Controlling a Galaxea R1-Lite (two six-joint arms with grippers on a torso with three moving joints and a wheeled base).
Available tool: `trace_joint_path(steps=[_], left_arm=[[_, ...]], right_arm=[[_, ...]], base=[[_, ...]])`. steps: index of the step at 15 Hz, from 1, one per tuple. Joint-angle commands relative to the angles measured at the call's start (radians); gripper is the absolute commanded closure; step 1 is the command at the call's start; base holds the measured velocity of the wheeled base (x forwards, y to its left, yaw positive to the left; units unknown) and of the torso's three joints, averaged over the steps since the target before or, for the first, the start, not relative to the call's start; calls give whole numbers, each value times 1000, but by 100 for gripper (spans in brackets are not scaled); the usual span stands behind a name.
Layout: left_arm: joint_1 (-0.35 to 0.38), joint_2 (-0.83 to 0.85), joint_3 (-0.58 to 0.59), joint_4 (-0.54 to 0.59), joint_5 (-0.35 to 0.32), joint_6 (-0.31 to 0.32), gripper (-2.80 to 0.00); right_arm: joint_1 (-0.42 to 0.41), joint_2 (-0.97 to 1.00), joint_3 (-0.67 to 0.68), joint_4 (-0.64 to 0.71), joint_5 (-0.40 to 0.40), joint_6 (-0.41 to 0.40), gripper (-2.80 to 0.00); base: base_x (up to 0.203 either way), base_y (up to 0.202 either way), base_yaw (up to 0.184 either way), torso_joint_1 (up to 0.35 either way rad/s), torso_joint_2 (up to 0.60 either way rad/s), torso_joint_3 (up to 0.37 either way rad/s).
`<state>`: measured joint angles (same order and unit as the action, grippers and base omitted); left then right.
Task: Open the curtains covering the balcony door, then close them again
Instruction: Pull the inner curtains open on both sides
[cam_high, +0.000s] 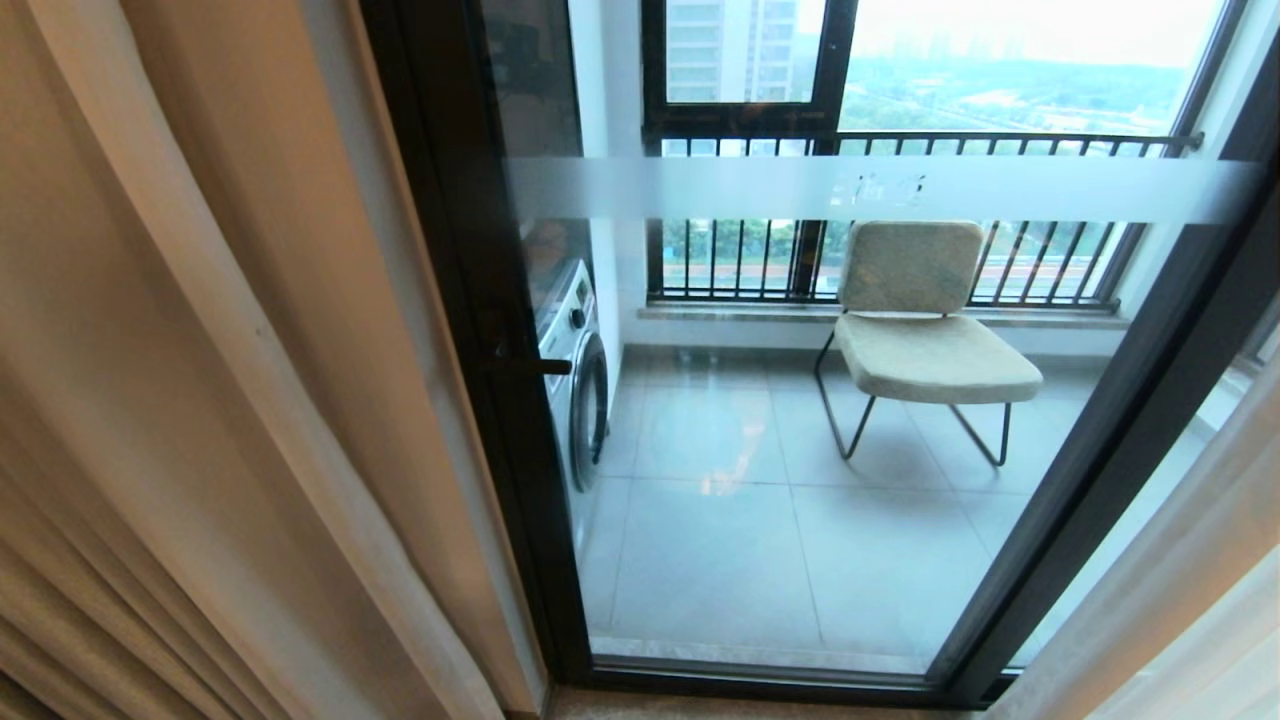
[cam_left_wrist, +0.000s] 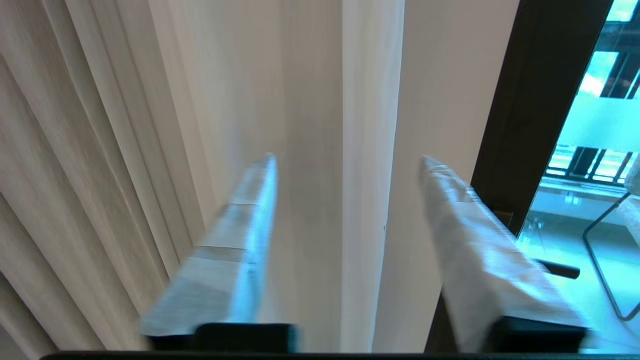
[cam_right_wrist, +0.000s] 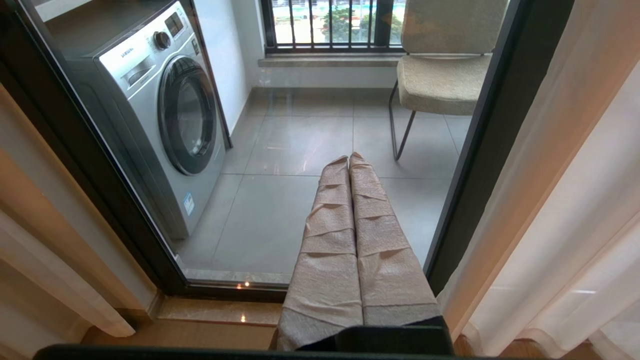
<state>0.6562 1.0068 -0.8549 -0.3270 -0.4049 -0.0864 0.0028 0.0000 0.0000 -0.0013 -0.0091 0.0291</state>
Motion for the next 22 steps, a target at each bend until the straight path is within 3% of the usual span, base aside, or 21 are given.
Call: trace_joint_path(steps=[1,8,11,13,15,18,19,22], left_arm=[[0,-2,15,-3,-3,-1,0],[-3,-9,43,-1,-3,-1,0],[-38,-16,59,25,-1,0,0],[-161,-13,66,32,9,4,0],[-362,-8,71,60,77,5,0],[-663,-4,81,103,360,6,0],[-716,-4,97,110,445,5,0],[-725,-10,132,112,471,5,0]], right_arm=[[0,0,0,0,0,0,0],[0,0,0,0,0,0,0],[0,1,0,0,0,0,0],[0,0,0,0,0,0,0],[0,0,0,0,0,0,0],[0,0,0,0,0,0,0],[0,1,0,0,0,0,0],[0,0,0,0,0,0,0]], base=[[0,0,0,0,0,0],[0,0,0,0,0,0],[0,0,0,0,0,0],[0,0,0,0,0,0],[0,0,0,0,0,0],[0,0,0,0,0,0],[0,0,0,0,0,0],[0,0,0,0,0,0]])
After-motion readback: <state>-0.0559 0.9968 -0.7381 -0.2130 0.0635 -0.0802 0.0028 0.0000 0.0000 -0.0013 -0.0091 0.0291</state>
